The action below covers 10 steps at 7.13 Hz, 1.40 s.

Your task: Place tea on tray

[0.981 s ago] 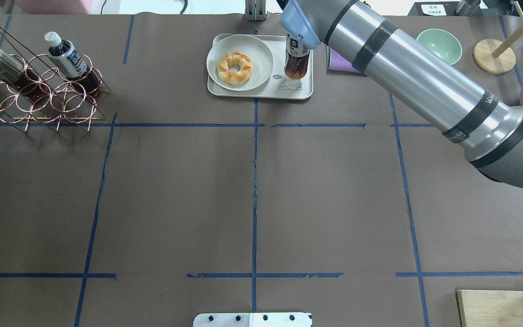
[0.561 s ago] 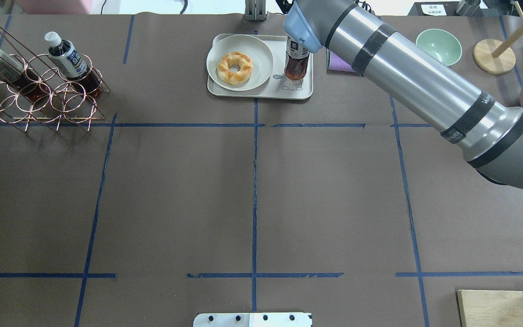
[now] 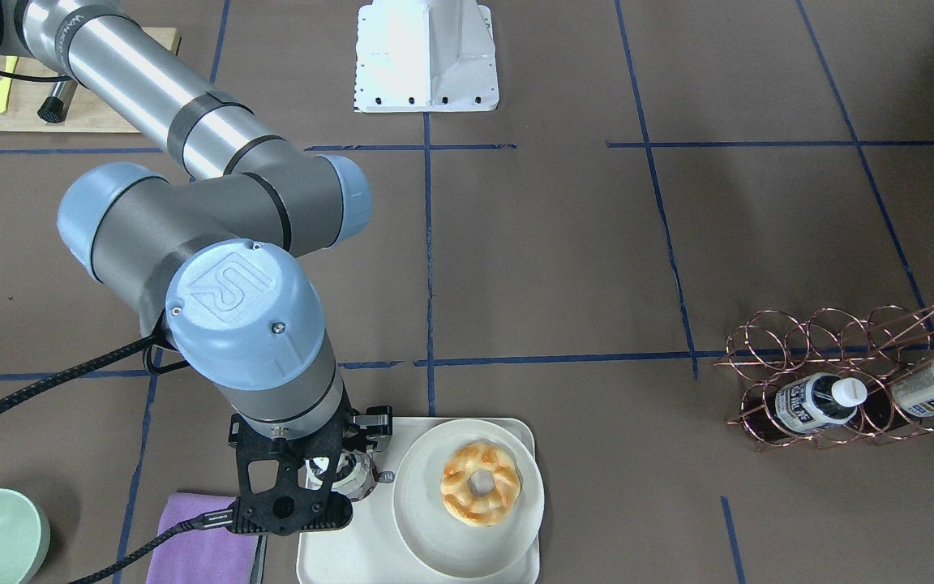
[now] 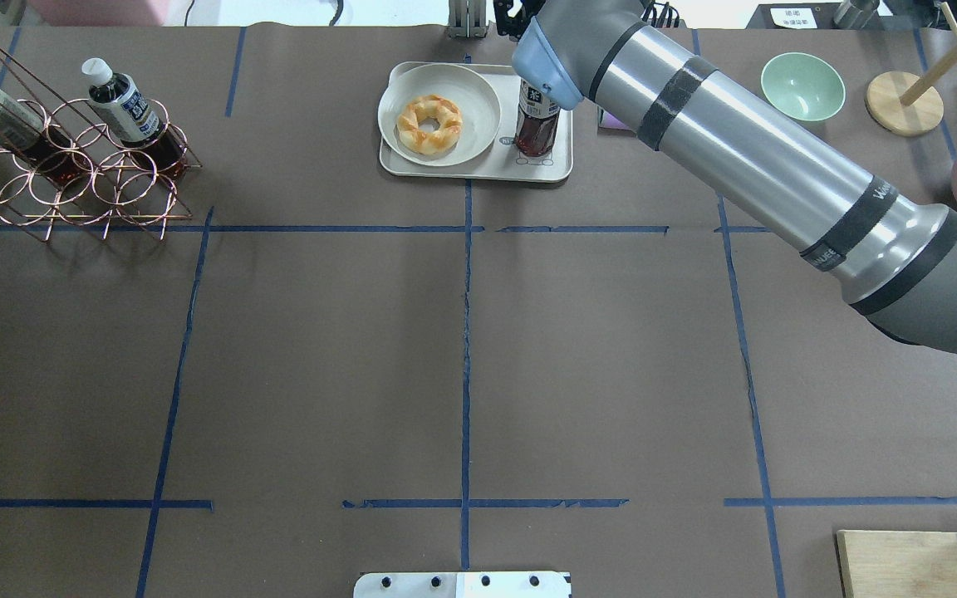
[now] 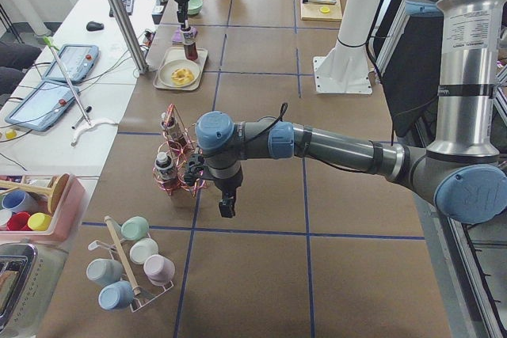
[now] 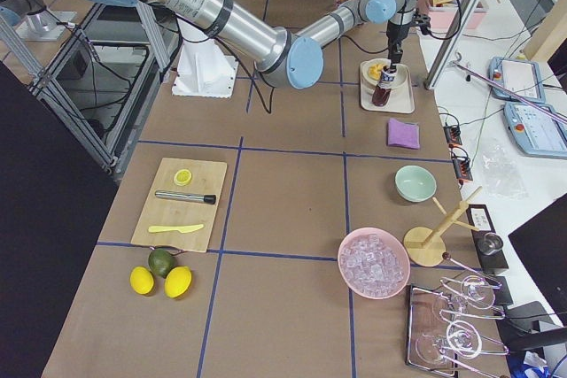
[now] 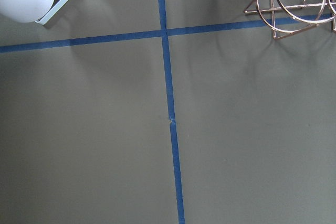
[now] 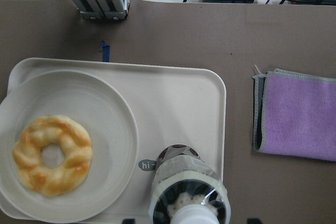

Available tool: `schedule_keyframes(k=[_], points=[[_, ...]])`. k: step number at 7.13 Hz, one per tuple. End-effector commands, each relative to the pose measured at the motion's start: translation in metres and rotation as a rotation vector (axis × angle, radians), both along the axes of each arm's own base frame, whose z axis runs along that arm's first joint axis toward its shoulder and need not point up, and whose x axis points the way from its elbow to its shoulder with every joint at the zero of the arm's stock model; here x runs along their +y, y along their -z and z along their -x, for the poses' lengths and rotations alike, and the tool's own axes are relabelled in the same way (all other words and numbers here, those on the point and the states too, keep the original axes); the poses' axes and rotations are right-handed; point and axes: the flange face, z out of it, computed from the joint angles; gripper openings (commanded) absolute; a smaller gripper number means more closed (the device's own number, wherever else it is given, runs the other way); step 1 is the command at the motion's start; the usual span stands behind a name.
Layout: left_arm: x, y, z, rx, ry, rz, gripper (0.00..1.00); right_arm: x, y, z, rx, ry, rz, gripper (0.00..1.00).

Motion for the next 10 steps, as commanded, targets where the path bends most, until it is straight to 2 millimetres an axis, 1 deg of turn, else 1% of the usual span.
schedule_keyframes(k=[1,2,3,4,5,6,7,8,9,10], points=[[0.0,-0.001,0.0,0.0,0.0,0.002,1.0,-0.01,0.031,-0.037,-0.061,-0.008,0.012,0.99],[0.0,-0.002,0.0,0.0,0.0,0.003,1.0,-0.023,0.038,-0.086,-0.106,-0.015,0.051,0.99],[0.0,-0.002,0.0,0.0,-0.001,0.002,1.0,-0.025,0.023,-0.131,-0.096,0.025,0.078,1.0],[0.0,-0.005,0.0,0.0,-0.002,0.007,1.0,-0.003,-0.01,-0.173,-0.05,0.1,0.041,1.0],[0.0,-0.005,0.0,0.0,-0.002,0.007,1.0,0.014,-0.054,-0.22,-0.025,0.142,-0.001,1.0],[0.001,-0.007,0.0,0.0,-0.004,0.008,1.0,0.045,-0.121,-0.264,-0.005,0.2,-0.058,1.0],[0.001,-0.007,0.0,0.0,-0.006,0.009,1.0,0.071,-0.182,-0.312,0.018,0.26,-0.116,1.0],[0.001,-0.008,0.0,0.0,-0.007,0.009,1.0,0.097,-0.24,-0.347,0.04,0.329,-0.15,1.0],[0.001,-0.009,0.0,0.0,-0.007,0.011,1.0,0.133,-0.306,-0.372,0.054,0.415,-0.166,1.0],[0.001,-0.008,0.0,0.0,-0.007,0.009,1.0,0.163,-0.358,-0.395,0.063,0.487,-0.173,1.0]])
